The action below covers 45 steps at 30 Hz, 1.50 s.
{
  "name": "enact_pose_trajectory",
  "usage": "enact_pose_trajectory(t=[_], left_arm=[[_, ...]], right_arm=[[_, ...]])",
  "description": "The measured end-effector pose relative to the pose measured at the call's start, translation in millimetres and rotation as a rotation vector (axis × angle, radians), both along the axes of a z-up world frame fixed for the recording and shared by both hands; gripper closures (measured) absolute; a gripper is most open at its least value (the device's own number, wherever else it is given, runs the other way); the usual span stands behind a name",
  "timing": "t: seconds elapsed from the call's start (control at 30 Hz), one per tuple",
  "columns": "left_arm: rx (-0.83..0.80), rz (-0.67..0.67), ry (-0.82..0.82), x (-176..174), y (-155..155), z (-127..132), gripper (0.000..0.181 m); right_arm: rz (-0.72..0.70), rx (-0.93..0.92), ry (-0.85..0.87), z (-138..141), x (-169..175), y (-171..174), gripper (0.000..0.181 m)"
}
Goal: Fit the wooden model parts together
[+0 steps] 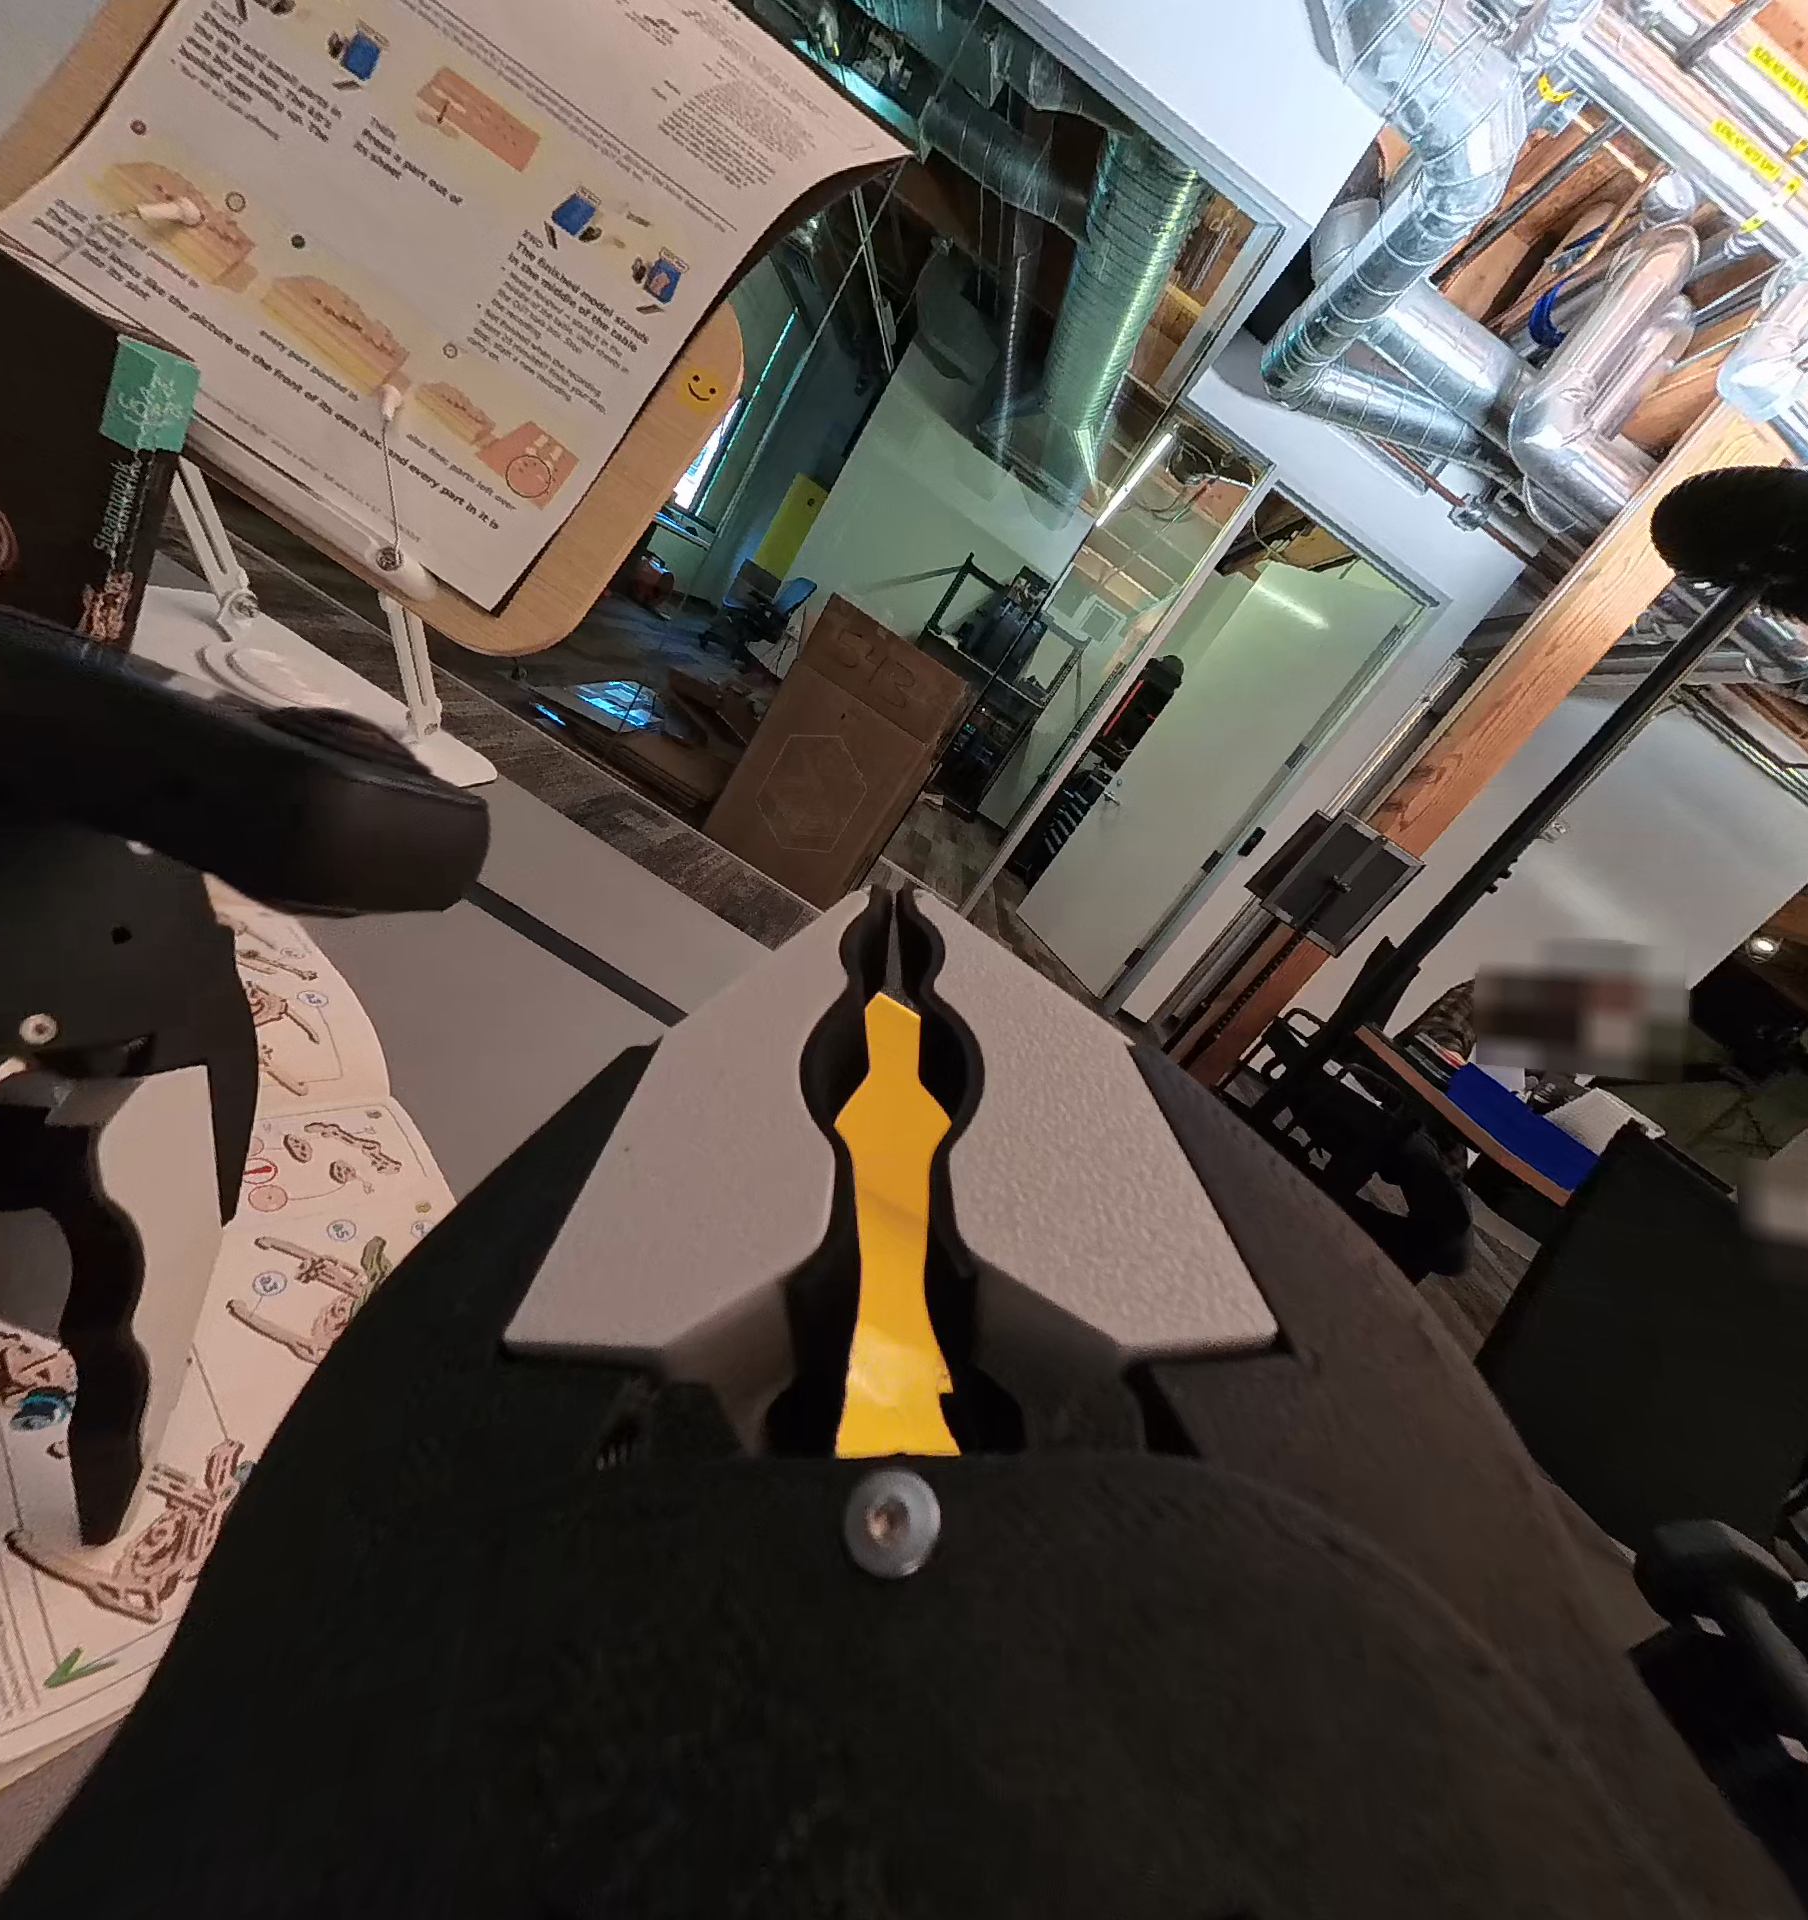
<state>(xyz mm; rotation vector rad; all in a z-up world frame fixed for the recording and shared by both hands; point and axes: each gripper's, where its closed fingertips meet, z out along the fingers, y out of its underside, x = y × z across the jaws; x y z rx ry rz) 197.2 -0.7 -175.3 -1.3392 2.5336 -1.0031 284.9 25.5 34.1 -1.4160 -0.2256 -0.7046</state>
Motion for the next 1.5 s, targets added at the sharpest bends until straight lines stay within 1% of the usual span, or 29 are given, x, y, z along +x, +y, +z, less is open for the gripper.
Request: enact_pose_trajectory(t=[0.1, 0.3, 0.43, 0.63, 0.7, 0.77, 0.9, 1.1, 1.17, 1.23, 1.3, 1.33, 1.4, 1.43, 1.47, 1.5], left_arm=[[-0.048, 0.01, 0.015, 0.4, 0.9, 1.0, 0.149], [-0.013, 0.006, 0.012, 2.0, 3.1, -0.2, 0.154], [0.033, 0.007, 0.002, 2.4, 4.0, -1.3, 0.158], [0.12, 0.003, -0.031, -2.1, -1.0, -3.5, 0.172], [0.156, 0.013, -0.044, -1.7, -1.6, -4.1, 0.173], [0.178, 0.011, -0.054, -1.9, -2.7, -4.0, 0.181], [0.209, 0.003, -0.067, -2.4, -3.6, -3.0, 0.181], [0.172, 0.023, -0.061, -4.2, -3.4, 0.7, 0.181], [0.166, 0.038, -0.066, -3.4, -0.6, 1.1, 0.181], [0.165, 0.053, -0.073, -2.5, 3.3, 2.1, 0.181], [0.157, 0.071, -0.08, -1.8, 6.7, 4.4, 0.181], [0.143, 0.077, -0.078, -2.0, 7.0, 5.6, 0.181], [0.107, 0.085, -0.074, -3.1, 5.2, 8.0, 0.181], [0.084, 0.086, -0.082, -3.4, 2.3, 10.4, 0.181], [0.06, 0.071, -0.091, -4.9, -3.4, 13.0, 0.181], [0.069, 0.067, -0.107, -4.9, -6.0, 13.9, 0.174]], right_arm=[[0.0, -0.005, 0.003, -1.3, 0.7, 0.7, 0.181], [0.007, -0.014, 0.001, -3.1, -1.3, 2.7, 0.181], [0.005, -0.011, -0.003, -2.2, -1.4, 2.3, 0.181], [0.006, -0.001, -0.004, -0.4, -2.1, 1.3, 0.181], [0.008, -0.004, -0.005, -0.9, -2.7, 1.9, 0.181], [0.009, -0.005, -0.007, -1.4, -3.2, 2.4, 0.181], [0.008, -0.009, -0.006, -2.6, -2.7, 3.0, 0.181], [0.017, -0.023, 0.002, -5.0, -2.7, 4.4, 0.181], [0.07, -0.071, 0.014, -11.9, -8.9, 8.9, 0.181], [0.191, -0.161, 0.014, -24.8, -25.8, 14.5, 0.181], [0.343, -0.33, 0.048, -49.8, -47.1, 16.9, 0.178], [0.373, -0.432, 0.069, -64.8, -50.7, 15.1, 0.177], [0.353, -0.596, 0.09, -88.0, -46.5, 6.9, 0.176], [0.335, -0.621, 0.085, -90.9, -42.7, 3.0, 0.176], [0.316, -0.608, 0.08, -88.0, -38.1, 0.5, 0.175], [0.304, -0.572, 0.088, -81.6, -33.8, -0.8, 0.176]])
